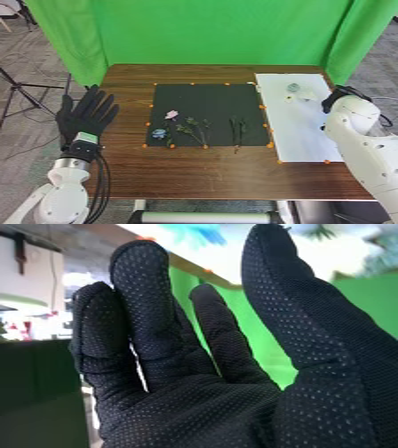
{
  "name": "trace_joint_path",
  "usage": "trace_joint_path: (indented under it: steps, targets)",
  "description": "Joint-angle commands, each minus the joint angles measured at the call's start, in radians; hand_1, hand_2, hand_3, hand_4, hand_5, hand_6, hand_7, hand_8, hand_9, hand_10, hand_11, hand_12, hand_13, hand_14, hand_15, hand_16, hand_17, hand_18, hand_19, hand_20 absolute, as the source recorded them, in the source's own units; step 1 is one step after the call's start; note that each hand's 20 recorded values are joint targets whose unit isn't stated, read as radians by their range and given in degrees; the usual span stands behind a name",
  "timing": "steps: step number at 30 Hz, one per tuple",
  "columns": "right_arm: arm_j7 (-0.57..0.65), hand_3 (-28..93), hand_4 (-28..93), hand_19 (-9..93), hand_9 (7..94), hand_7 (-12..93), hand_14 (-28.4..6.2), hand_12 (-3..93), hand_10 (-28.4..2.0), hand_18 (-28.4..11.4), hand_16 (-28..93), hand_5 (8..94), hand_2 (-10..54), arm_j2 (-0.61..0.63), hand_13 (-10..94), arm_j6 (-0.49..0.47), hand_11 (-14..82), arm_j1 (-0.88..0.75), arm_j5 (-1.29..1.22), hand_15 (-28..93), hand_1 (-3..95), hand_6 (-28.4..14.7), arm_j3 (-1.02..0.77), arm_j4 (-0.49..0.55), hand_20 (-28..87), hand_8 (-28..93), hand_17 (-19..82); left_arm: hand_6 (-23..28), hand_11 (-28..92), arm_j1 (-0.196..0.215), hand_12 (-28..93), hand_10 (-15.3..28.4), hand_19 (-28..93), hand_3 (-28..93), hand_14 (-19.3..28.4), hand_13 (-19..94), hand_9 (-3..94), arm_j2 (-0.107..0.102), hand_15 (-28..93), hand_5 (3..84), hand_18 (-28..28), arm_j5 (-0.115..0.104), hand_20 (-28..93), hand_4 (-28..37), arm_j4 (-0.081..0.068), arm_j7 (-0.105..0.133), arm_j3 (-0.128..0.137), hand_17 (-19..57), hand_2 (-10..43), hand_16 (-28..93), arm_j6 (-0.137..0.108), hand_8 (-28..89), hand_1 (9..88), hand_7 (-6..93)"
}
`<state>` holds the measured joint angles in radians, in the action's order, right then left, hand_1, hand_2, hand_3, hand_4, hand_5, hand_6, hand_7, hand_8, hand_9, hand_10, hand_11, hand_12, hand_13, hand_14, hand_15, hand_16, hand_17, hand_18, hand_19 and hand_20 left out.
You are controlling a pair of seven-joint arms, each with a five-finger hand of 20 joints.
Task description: Arrange flowers
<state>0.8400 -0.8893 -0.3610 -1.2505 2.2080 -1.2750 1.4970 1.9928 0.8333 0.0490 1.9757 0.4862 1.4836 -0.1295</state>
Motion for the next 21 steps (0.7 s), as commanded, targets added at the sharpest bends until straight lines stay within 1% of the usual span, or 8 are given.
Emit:
trace_joint_path:
  steps: [1, 3, 5, 7, 10, 13, 15, 21]
  targets:
    - [0.026, 79, -28, 92, 35.3, 9, -13.9, 7.7, -18.4, -20.9, 17, 37.8, -9.5, 0.017, 65, -0.041, 11.4, 0.001, -0.038, 67, 44.5, -11.4, -0.002, -0.04, 12, -9, 42, 6.3, 17, -0.014, 10, 12.3, 35, 69, 13.8, 23, 30.9, 0.001, 32, 38.8, 13.6, 0.016, 10, -28.3, 0.002, -0.016, -0.011, -5.2, 18.2, -7, 0.012, -8, 21.2, 11.6]
    - [-0.006, 79, -28, 92, 35.2, 9, -13.9, 7.7, -18.4, -20.9, 17, 37.5, -9.5, 0.023, 65, 0.0, 11.5, -0.017, -0.027, 67, 44.6, -11.4, -0.006, -0.051, 12, -9, 42, 6.3, 17, -0.021, 10, 12.3, 35, 69, 13.8, 23, 30.9, 0.001, 32, 38.8, 13.6, 0.025, 10, -28.3, -0.001, -0.026, -0.015, -5.2, 18.1, -7, 0.012, -8, 21.2, 11.6]
    - [-0.038, 80, -28, 91, 34.5, 9, -13.7, 7.7, -17.7, -20.5, 17, 37.2, -9.5, 0.025, 64, 0.023, 12.1, -0.024, 0.004, 67, 45.0, -11.0, -0.001, -0.07, 12, -9, 42, 6.3, 17, -0.027, 10, 12.3, 35, 69, 13.8, 23, 30.8, 0.003, 32, 38.8, 13.6, 0.032, 10, -28.3, -0.001, -0.03, -0.018, -5.2, 18.0, -8, -0.009, -8, 21.3, 11.6]
    - [-0.041, 80, -28, 90, 34.1, 10, -13.4, 7.4, -16.8, -20.4, 17, 36.9, -9.5, 0.021, 64, 0.027, 12.8, -0.025, -0.009, 66, 45.7, -10.4, 0.0, -0.081, 11, -9, 41, 6.3, 17, -0.029, 10, 12.3, 35, 69, 13.3, 22, 30.8, 0.0, 31, 38.8, 13.6, 0.019, 10, -28.3, -0.002, -0.025, -0.02, -5.2, 17.9, -8, -0.001, -8, 21.5, 11.7]
    - [-0.051, 80, -28, 90, 35.6, 13, -13.0, 6.7, -15.7, -20.3, 17, 38.0, -9.5, 0.022, 64, 0.064, 13.5, -0.052, 0.005, 66, 46.7, -9.1, -0.004, -0.079, 11, -11, 41, 6.3, 17, -0.034, 10, 12.3, 35, 69, 13.5, 22, 30.7, 0.001, 32, 38.9, 13.6, 0.03, 10, -28.3, -0.003, -0.032, -0.022, -5.2, 17.7, -8, 0.007, -8, 21.8, 11.9]
    - [-0.077, 77, -28, 89, 47.2, 16, -10.9, 8.1, -12.8, -20.3, 21, 45.5, -9.5, 0.023, 66, 0.059, 14.3, -0.068, 0.017, 59, 49.8, -5.8, 0.0, -0.071, 14, -13, 40, 6.4, 17, -0.03, 10, 12.3, 35, 69, 13.6, 22, 30.8, 0.003, 32, 38.9, 13.5, 0.036, 10, -28.3, 0.001, -0.036, -0.019, -5.2, 17.5, -7, 0.004, -8, 22.2, 12.1]
    - [-0.094, 75, -28, 88, 56.4, 17, -8.8, 9.9, -10.0, -20.0, 26, 52.0, -8.9, 0.016, 69, 0.052, 14.5, -0.071, 0.023, 53, 52.6, -3.1, 0.003, -0.073, 17, -13, 40, 6.4, 17, -0.029, 11, 12.3, 35, 69, 13.6, 22, 30.8, 0.002, 32, 39.0, 13.5, 0.027, 10, -28.3, 0.002, -0.031, -0.021, -5.2, 17.5, -7, 0.001, -8, 22.2, 12.2]
    - [-0.134, 70, -28, 82, 69.3, 20, -5.1, 20.5, -10.1, -18.4, 35, 62.0, -4.2, 0.006, 71, 0.081, 11.1, -0.09, 0.049, 45, 62.4, -1.1, 0.027, -0.071, 27, -7, 39, 6.5, 18, -0.031, 11, 12.5, 35, 69, 13.6, 23, 30.8, 0.007, 33, 38.9, 13.6, 0.028, 10, -28.3, 0.001, -0.03, -0.023, -5.2, 17.4, -7, 0.008, -8, 22.3, 12.3]
